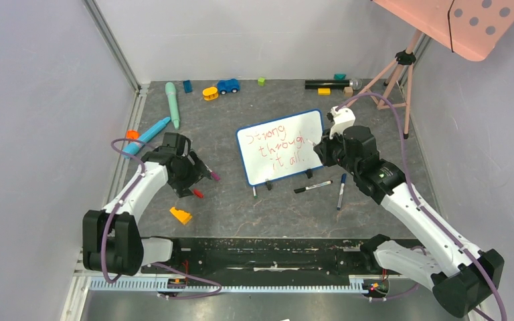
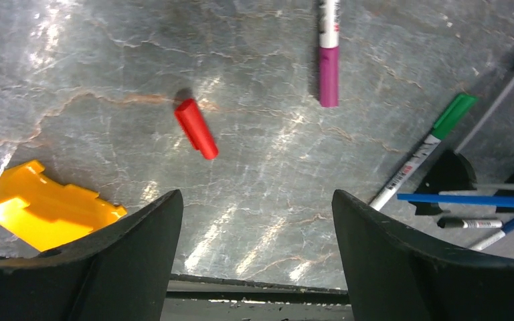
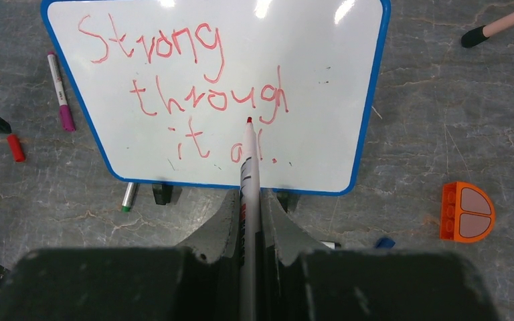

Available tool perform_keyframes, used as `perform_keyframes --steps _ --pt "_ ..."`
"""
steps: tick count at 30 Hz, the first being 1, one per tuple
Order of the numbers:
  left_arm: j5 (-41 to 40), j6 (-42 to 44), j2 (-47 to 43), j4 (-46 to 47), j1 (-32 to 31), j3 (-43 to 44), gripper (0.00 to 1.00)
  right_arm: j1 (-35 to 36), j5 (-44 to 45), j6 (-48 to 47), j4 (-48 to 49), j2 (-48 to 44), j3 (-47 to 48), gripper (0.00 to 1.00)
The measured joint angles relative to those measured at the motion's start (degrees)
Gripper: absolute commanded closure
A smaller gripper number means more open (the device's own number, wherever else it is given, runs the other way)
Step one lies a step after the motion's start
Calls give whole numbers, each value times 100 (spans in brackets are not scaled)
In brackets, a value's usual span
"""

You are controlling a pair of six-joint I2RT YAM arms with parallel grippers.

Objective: Write a sentence on the whiteboard
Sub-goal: Pick up the pen cap from the center of the board.

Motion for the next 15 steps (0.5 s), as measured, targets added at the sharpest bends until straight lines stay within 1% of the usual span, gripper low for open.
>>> perform_keyframes --steps 6,11,15 --pt "-313 -267 120 -72 0 -87 22 0 2 4 2 0 -24 99" --pt "-382 -328 481 -79 0 -87 31 0 2 15 35 0 -55 99" --pt "-511 -343 603 -76 0 -87 35 0 4 15 44 2 -107 99"
